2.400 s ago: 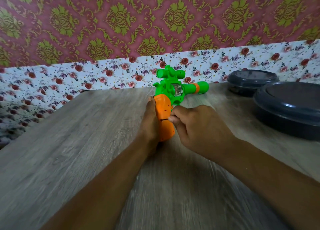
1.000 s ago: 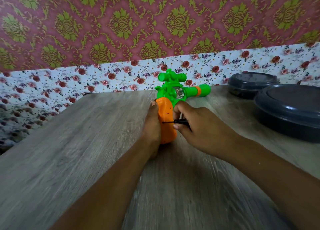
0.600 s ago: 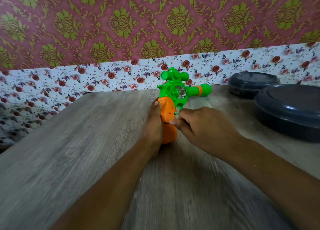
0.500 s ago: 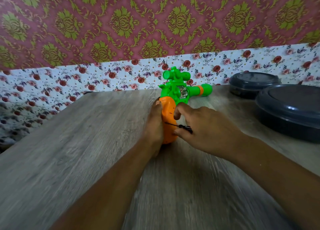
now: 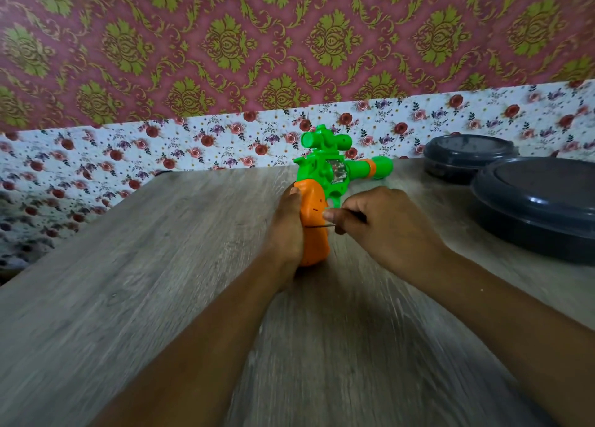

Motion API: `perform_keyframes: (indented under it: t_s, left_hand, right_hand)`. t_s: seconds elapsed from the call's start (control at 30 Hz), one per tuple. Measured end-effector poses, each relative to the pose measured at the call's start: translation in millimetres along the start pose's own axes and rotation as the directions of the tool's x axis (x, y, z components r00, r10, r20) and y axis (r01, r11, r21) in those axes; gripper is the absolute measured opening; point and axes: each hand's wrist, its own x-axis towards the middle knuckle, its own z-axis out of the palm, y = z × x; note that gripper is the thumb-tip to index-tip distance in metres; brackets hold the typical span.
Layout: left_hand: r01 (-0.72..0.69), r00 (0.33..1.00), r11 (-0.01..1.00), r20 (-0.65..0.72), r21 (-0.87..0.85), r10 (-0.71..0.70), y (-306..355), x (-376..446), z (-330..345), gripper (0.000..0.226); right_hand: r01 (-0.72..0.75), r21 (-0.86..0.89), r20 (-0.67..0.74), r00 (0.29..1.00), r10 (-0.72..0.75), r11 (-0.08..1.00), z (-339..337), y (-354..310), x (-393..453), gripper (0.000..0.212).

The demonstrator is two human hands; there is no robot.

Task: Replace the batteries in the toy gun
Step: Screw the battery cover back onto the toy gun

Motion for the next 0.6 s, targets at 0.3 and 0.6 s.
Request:
perform_keyframes:
  t_s: [0.3, 0.6]
  left_hand:
    - [0.118, 0.993, 0.976, -0.011, 0.181, -0.117, 19, -7, -12, 0.028]
    - [0.239, 0.968, 0.926, -0.146, 0.291, -0.204, 13, 16, -29, 0.042]
  right_hand:
    - [-0.236, 0.339, 0.044, 0.971, 0.235, 0.911, 4, 9, 1, 0.016]
    - [-0.359, 0.469, 0.156, 0.933, 0.325, 0.807, 26, 2, -5, 0.021]
